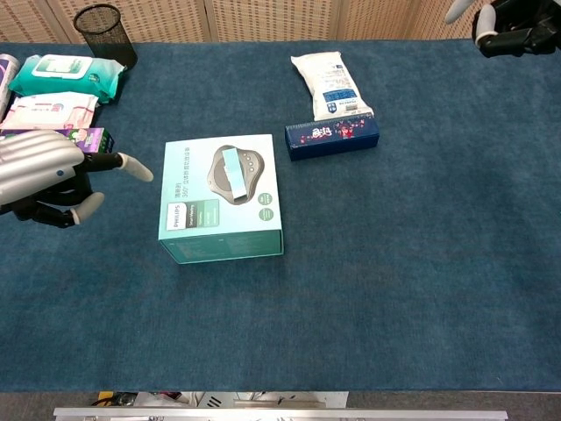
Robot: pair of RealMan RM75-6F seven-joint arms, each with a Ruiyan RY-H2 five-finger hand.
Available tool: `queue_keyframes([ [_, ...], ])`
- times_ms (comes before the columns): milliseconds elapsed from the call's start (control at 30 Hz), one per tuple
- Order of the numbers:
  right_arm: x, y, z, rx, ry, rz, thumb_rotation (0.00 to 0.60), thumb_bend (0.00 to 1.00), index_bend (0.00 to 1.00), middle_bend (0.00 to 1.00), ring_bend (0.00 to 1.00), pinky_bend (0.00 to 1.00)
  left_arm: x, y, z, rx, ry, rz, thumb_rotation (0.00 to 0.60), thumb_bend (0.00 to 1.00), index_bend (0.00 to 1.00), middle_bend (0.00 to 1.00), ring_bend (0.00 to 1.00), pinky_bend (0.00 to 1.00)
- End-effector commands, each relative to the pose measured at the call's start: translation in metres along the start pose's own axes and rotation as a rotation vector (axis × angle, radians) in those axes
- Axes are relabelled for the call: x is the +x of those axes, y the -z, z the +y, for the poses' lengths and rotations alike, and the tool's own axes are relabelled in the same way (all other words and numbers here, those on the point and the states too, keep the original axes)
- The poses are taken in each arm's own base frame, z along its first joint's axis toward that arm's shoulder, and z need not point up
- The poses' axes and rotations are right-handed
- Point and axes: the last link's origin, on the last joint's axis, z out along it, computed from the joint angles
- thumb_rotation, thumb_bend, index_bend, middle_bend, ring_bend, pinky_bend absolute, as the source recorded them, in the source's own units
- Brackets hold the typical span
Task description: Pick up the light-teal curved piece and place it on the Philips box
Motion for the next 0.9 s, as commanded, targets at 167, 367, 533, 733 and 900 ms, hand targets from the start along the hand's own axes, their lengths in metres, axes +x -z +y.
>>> queue_keyframes([
  [167, 0.004, -0.002, 0.010, -0.032, 0.009, 0.016, 0.600, 0.68, 0.44, 0.80, 0.86, 1.00, 0.008, -0.028, 0.017, -0.059, -0.003, -0.020, 0.600, 0.65, 0.20, 1.00, 1.00, 0.90],
  [367, 0.014, -0.013, 0.019, -0.064, 0.018, 0.055, 0.600, 0.68, 0.43, 0.80, 0.86, 1.00, 0.012, -0.053, 0.030, -0.091, -0.017, -0.055, 0.600, 0.65, 0.19, 1.00, 1.00, 0.90],
  [533, 0.018, -0.016, 0.027, -0.095, 0.008, 0.066, 0.600, 0.68, 0.43, 0.80, 0.86, 1.00, 0.013, -0.071, 0.033, -0.084, -0.014, -0.074, 0.600, 0.65, 0.18, 1.00, 1.00, 0.91],
  [733, 0.022, -0.017, 0.033, -0.112, 0.009, 0.079, 0.600, 0.68, 0.42, 0.80, 0.86, 1.00, 0.011, -0.084, 0.041, -0.088, -0.011, -0.102, 0.600, 0.65, 0.18, 1.00, 1.00, 0.91],
  [900, 0.024, -0.019, 0.036, -0.120, 0.009, 0.079, 0.600, 0.68, 0.42, 0.80, 0.86, 1.00, 0.010, -0.091, 0.050, -0.107, -0.019, -0.119, 0.600, 0.65, 0.18, 1.00, 1.00, 0.91],
])
